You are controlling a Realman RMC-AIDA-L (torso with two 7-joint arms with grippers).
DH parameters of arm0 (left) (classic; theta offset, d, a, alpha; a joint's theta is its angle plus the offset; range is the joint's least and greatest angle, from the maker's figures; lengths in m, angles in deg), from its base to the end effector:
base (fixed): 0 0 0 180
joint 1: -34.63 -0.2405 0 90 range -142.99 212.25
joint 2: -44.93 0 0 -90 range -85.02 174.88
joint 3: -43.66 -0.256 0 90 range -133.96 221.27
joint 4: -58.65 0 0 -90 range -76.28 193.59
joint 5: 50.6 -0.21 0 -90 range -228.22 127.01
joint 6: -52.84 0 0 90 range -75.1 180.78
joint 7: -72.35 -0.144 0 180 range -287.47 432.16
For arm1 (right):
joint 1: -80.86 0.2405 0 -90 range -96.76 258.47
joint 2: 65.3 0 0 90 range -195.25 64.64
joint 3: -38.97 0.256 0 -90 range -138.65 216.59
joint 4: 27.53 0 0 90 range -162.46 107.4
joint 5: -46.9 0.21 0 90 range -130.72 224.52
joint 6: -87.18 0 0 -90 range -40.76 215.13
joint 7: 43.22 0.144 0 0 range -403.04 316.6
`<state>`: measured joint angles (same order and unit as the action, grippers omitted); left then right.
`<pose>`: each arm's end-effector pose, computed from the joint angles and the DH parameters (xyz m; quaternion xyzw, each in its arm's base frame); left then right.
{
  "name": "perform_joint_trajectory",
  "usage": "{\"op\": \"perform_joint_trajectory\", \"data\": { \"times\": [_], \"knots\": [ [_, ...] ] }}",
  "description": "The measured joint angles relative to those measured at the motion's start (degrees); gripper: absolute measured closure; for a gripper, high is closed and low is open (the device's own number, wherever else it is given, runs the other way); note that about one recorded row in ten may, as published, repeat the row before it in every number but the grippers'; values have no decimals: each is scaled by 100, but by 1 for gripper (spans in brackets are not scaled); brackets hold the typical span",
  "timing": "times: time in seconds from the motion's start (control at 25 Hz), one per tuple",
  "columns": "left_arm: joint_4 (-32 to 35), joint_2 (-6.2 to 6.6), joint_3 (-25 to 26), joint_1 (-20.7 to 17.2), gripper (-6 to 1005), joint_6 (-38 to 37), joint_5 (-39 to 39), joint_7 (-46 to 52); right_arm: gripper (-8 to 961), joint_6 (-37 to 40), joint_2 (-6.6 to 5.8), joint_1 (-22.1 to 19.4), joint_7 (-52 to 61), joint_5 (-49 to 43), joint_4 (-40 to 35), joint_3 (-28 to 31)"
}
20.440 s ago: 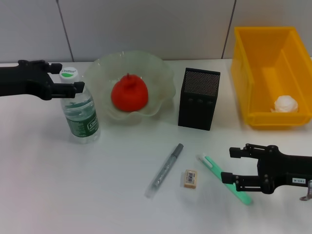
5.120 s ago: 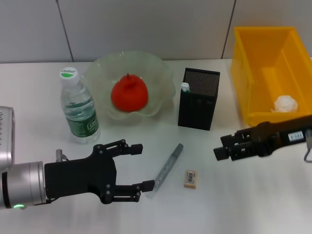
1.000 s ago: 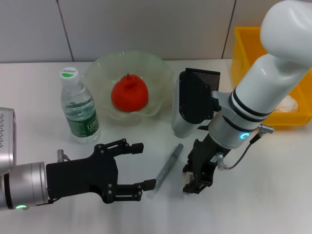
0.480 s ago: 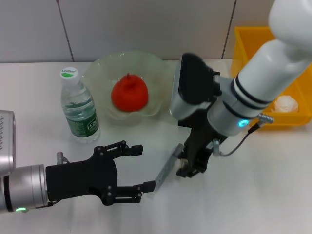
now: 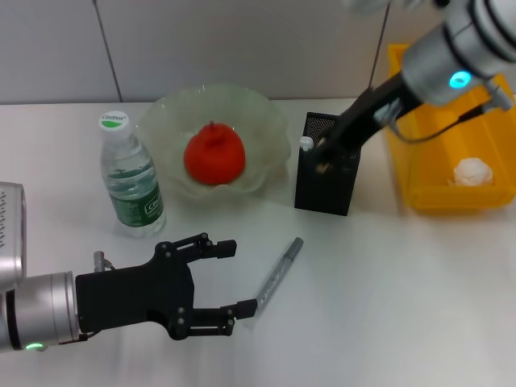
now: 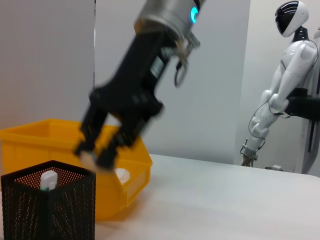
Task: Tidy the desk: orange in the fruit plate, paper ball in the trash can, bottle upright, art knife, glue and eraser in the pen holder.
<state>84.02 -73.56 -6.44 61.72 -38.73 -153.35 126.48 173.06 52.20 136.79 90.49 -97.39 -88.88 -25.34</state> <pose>-0.2653 0.2882 -0.0380 -0.9474 -0.0857 -0.2901 0.1050 0.0937 0.4246 0.0121 -0.9594 0.2163 -0.0848 0.1599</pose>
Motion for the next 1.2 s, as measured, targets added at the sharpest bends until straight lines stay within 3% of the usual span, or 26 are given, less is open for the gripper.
{"op": "perform_joint_trajectory", "data": {
  "times": [0.12, 0.24, 0.68, 1.2],
  "knots": [
    [2, 1, 0, 7, 130, -13, 0, 0, 554, -185, -103, -45, 339, -35, -96, 148],
    [3, 2, -5, 17, 130, -25, 0, 0, 554, -504, -127, -84, 529, -173, -54, 220],
    [3, 4, -26, 40, 130, -48, 1, 0, 554, -1309, 56, -2, 566, -664, 474, 167],
    [35, 11, -26, 51, 130, -57, 1, 0, 377, -1458, 94, 31, 545, -669, 566, 171]
  ]
}}
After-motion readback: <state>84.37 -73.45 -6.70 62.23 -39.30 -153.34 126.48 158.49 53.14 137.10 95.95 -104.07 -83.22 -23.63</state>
